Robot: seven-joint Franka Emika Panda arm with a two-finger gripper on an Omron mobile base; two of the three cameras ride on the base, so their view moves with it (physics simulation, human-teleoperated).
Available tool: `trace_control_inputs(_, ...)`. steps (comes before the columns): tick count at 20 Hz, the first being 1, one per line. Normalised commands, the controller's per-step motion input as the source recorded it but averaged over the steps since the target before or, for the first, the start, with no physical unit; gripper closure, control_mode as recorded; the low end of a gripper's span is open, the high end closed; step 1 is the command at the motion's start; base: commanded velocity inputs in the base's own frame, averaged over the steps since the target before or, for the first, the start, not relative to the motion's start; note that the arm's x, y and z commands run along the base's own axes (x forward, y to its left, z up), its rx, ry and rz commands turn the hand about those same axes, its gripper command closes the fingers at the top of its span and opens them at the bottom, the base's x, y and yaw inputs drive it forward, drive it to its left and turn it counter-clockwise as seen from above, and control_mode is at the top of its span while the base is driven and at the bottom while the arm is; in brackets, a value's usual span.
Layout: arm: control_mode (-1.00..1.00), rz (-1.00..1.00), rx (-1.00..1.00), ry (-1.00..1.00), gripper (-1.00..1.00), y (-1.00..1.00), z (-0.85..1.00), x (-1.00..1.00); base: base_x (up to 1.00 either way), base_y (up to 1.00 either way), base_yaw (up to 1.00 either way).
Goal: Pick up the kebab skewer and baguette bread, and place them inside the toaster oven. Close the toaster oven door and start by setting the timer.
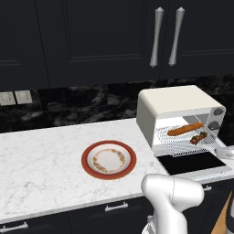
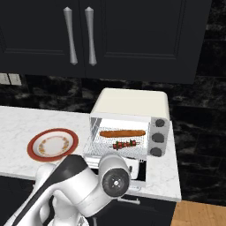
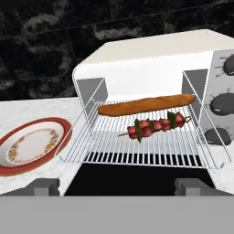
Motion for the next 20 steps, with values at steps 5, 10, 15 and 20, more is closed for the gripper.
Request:
trace_control_inputs(5,-1.00,0.00,0.03,0.00,-1.00,0.00,-0.24,0.01,0.00,0.00,0.00)
trace_control_inputs(10,-1.00,0.00,0.00,0.00,-1.00,0.00,-0.28,0.00,0.00,0.00,0.00)
trace_control_inputs(15,-1.00,0.00,0.00,0.00,-1.00,0.00,-0.20,0.06,0.00,0.00,0.00)
trace_control_inputs(20,-1.00,-0.02,-0.01,-0.01,-1.00,-0.01,-0.04,0.26,0.00,0.00,0.00)
